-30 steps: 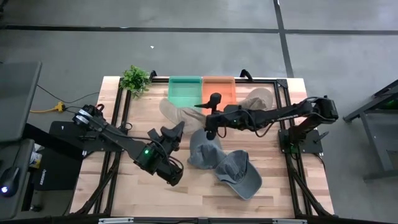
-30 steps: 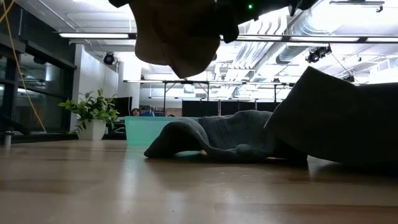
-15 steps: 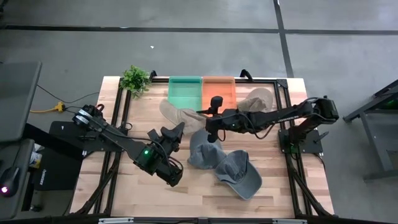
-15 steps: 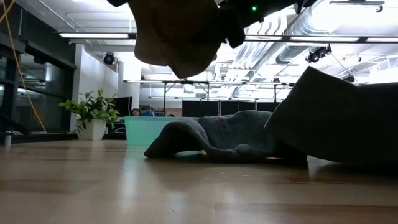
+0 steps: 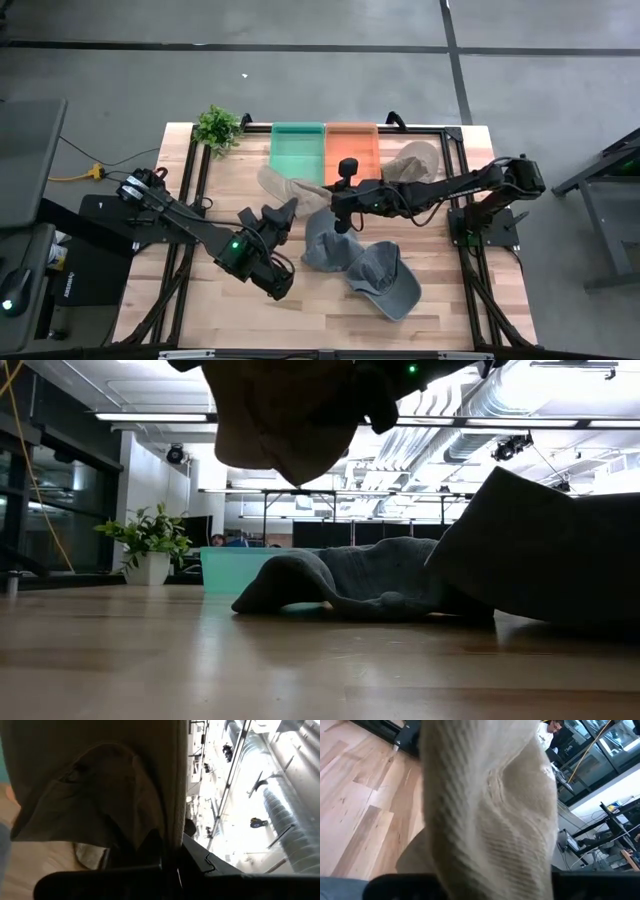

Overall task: Pick & Place hat
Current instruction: Put the bottom brown cap into the orange bin

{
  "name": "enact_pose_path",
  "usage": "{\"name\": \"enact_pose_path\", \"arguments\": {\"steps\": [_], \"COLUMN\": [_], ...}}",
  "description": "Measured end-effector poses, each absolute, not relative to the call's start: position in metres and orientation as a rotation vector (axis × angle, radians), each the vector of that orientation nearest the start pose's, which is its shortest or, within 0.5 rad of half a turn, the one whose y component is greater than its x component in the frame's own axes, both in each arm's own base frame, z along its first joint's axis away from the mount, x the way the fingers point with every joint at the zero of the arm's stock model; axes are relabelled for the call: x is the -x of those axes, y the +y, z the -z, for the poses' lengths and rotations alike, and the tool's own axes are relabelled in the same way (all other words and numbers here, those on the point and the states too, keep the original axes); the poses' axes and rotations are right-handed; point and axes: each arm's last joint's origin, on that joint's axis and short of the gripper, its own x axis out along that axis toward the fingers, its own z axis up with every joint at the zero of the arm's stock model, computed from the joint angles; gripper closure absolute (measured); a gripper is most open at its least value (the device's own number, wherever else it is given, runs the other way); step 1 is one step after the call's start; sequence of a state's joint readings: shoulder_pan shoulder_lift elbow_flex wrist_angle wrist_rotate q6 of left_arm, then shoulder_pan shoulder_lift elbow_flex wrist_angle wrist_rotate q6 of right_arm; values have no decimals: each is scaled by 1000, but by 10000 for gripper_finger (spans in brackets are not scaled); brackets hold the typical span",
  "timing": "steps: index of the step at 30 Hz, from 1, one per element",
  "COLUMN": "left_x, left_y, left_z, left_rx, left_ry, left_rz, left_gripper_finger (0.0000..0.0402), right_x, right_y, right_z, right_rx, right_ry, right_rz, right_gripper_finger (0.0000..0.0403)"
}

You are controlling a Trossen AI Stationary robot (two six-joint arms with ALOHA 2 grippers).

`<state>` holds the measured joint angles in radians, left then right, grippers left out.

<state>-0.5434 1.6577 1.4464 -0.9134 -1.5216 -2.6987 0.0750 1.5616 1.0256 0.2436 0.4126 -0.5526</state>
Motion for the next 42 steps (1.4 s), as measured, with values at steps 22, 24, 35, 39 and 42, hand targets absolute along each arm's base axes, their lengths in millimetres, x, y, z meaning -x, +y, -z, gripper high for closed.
{"name": "enact_pose_path", "arguments": {"steps": [22, 24, 35, 39, 42], "left_x": [-280, -277, -255, -244, -237], "left_y": [-141, -140, -128, -122, -118], "left_z": [-324, -328, -334, -329, -327], "left_rx": [1436, 1439, 1396, 1357, 1310], "left_ry": [-557, -492, -226, -180, -158], "left_rz": [-867, -879, -980, -1075, -1125], "left_gripper_finger": [128, 126, 126, 126, 126], "right_x": [-345, -341, -306, -295, -291], "right_y": [2, -3, -32, -40, -46], "right_z": [-263, -267, -289, -286, -281], "right_rx": [568, 568, 612, 623, 597], "right_ry": [448, 454, 589, 697, 757], "right_rz": [271, 287, 354, 379, 392], "right_gripper_finger": [403, 403, 403, 403, 402]}}
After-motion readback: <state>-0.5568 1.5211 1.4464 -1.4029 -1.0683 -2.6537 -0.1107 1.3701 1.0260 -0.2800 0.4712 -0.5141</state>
